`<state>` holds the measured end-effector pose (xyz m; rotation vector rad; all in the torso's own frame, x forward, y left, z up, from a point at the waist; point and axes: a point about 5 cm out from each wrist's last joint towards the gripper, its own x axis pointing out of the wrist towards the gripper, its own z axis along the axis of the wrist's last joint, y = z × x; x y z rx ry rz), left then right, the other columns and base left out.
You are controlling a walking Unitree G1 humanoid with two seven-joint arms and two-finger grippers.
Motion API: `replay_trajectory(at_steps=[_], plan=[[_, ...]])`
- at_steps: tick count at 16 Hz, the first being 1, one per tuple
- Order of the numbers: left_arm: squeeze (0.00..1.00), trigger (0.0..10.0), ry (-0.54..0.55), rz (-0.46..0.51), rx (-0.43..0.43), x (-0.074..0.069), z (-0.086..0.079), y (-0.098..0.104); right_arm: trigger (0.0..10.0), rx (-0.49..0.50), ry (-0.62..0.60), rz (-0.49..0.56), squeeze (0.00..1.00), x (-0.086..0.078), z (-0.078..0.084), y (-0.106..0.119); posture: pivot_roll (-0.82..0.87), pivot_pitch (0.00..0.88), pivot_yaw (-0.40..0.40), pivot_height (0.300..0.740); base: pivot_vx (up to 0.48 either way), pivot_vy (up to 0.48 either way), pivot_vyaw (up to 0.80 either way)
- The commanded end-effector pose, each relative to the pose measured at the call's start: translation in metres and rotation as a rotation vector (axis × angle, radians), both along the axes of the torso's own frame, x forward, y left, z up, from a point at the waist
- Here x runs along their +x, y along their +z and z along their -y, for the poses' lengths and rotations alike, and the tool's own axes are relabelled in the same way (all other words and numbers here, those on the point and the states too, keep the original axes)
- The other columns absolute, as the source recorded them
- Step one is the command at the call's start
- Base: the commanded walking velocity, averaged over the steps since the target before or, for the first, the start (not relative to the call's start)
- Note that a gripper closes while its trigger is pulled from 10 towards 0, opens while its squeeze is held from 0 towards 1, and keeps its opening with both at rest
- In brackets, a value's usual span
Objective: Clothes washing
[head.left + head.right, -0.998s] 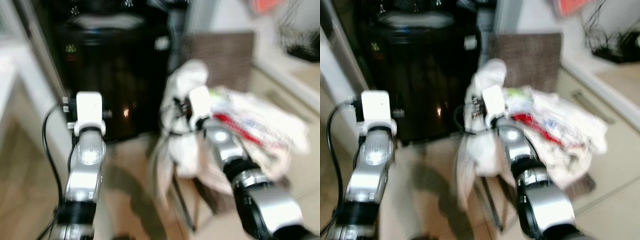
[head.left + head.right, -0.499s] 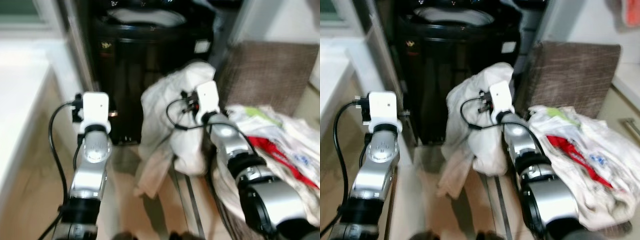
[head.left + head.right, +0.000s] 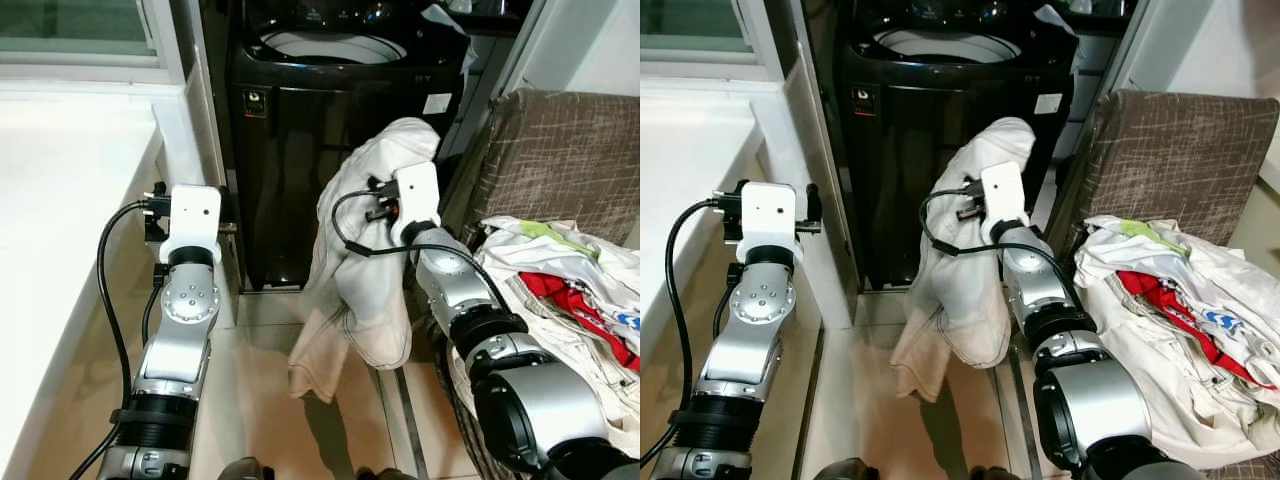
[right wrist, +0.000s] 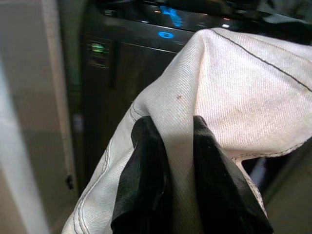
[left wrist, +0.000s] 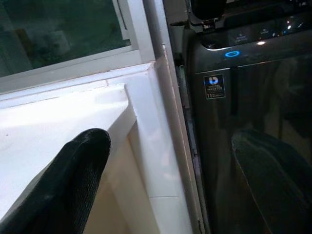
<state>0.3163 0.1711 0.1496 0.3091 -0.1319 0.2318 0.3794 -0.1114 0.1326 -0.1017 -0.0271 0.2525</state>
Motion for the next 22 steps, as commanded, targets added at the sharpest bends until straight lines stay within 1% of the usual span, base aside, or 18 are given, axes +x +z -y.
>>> replay_trajectory(at_steps=[1, 3, 5, 11, 12, 15, 16, 19, 22], plan=[[0.00, 10.0, -0.035, -0.005, -0.005, 0.003, 0.004, 0.001, 10.0, 0.021, -0.056, 0.056, 0.01, 0.002, 0.010, 0.009, 0.05, 0.000, -0.042, 0.740, 0.000, 0.000, 0.00], [0.00, 10.0, -0.047, -0.007, -0.022, 0.003, 0.006, 0.000, 10.0, 0.012, -0.084, 0.045, 0.00, 0.000, 0.014, 0.005, 0.05, 0.000, -0.040, 0.740, 0.000, 0.000, 0.00], [0.00, 10.0, -0.048, -0.006, -0.037, 0.004, 0.007, -0.001, 10.0, 0.001, -0.073, 0.035, 0.00, 0.000, 0.016, 0.003, 0.04, 0.000, -0.038, 0.740, 0.000, 0.000, 0.00], [0.00, 10.0, -0.070, 0.009, -0.048, 0.005, 0.013, 0.001, 10.0, -0.014, -0.054, 0.055, 0.00, 0.002, 0.020, 0.008, 0.02, 0.000, -0.042, 0.740, 0.000, 0.000, 0.00], [0.00, 10.0, -0.080, 0.016, -0.047, 0.006, 0.015, 0.002, 10.0, -0.021, -0.050, 0.074, 0.00, 0.002, 0.022, 0.012, 0.02, 0.000, -0.043, 0.740, 0.000, 0.000, 0.00], [0.00, 10.0, -0.089, 0.028, -0.036, 0.006, 0.016, 0.003, 10.0, -0.002, -0.091, 0.119, 0.00, 0.004, 0.028, 0.020, 0.01, 0.000, -0.043, 0.740, 0.000, 0.000, 0.00], [0.00, 10.0, -0.089, 0.028, -0.036, 0.006, 0.016, 0.003, 10.0, -0.002, -0.091, 0.119, 0.00, 0.004, 0.028, 0.020, 0.01, 0.000, -0.043, 0.740, 0.000, 0.000, 0.00], [0.00, 10.0, -0.096, 0.030, -0.032, 0.006, 0.016, 0.003, 10.0, 0.035, -0.150, 0.187, 0.00, 0.005, 0.036, 0.033, 0.01, 0.000, -0.043, 0.740, 0.000, 0.000, 0.00], [0.00, 10.0, -0.112, 0.034, -0.023, 0.007, 0.018, 0.004, 10.0, 0.040, -0.159, 0.190, 0.00, 0.004, 0.037, 0.033, 0.01, 0.000, -0.043, 0.740, 0.000, 0.000, 0.00]])
